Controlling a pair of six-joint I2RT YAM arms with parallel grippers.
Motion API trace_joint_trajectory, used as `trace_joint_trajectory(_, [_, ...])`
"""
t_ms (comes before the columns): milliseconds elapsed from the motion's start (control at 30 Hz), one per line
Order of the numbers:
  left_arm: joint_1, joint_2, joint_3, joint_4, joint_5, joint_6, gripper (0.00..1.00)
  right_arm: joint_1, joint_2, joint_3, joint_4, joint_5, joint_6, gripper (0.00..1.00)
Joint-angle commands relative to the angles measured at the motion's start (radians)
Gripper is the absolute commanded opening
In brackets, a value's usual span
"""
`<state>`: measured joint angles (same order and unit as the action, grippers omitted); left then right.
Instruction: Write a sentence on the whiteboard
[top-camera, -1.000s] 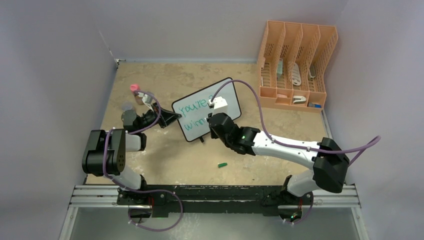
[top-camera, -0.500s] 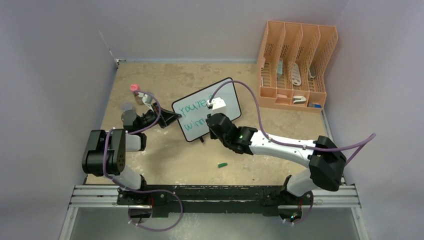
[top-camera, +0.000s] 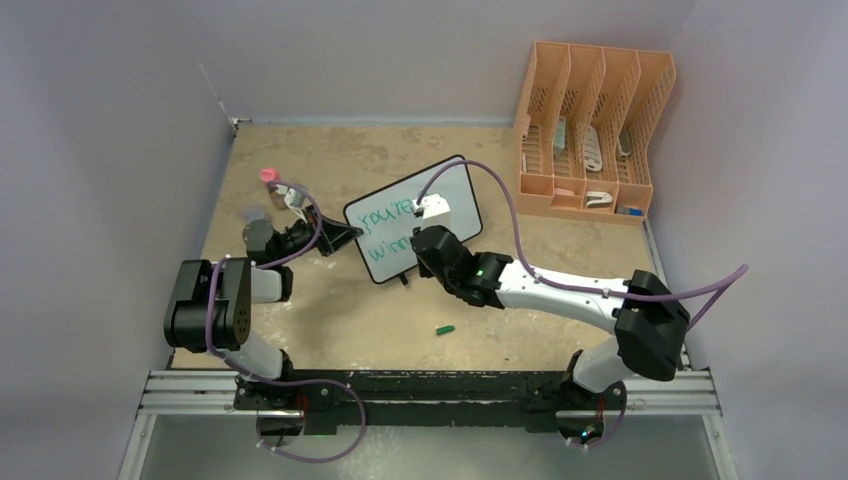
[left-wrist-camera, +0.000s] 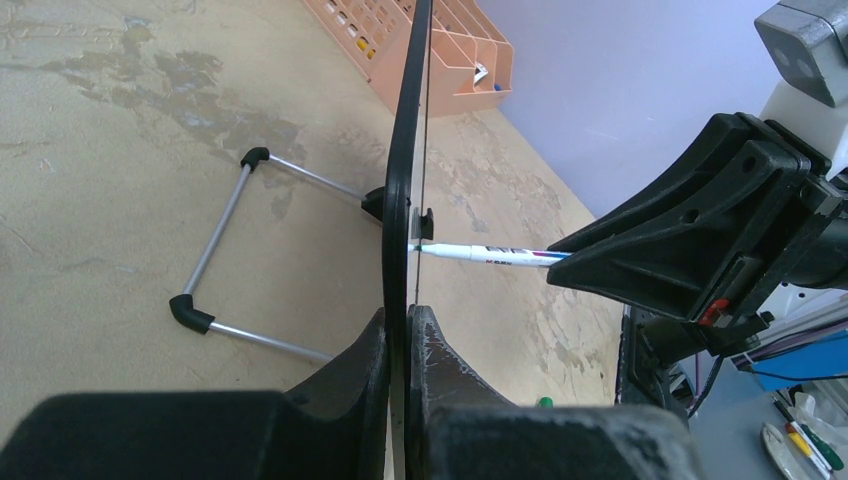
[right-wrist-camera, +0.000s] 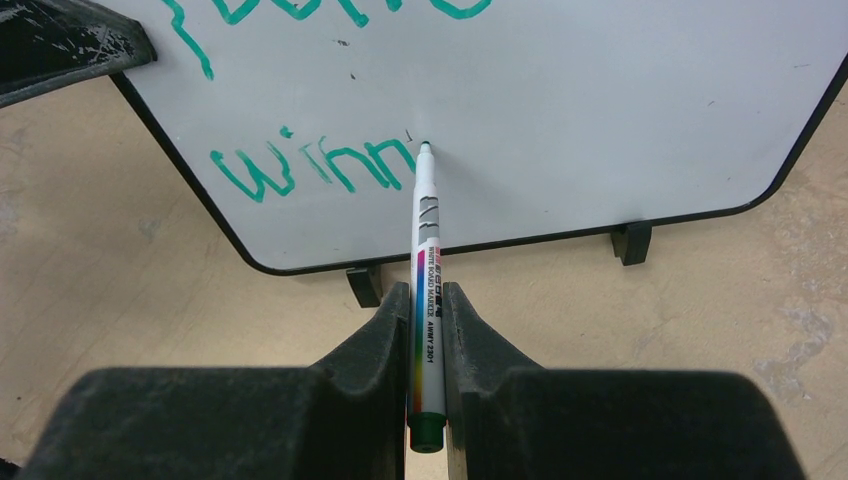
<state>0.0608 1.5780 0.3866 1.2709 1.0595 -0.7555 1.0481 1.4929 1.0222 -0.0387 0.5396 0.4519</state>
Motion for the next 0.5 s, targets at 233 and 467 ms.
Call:
trace_joint_trajectory(233, [0.008, -0.023, 0.004, 0.046, 0.0, 0.016, 0.0, 0.005, 0.009, 0.038, 0.014, 0.034, -0.002, 0.0])
trace_joint_trajectory(467, [0.008, -0.024, 0.005, 0.042, 0.0, 0.017, 0.0, 0.006, 0.007, 0.021, -0.005, 0.03, 0.004, 0.0])
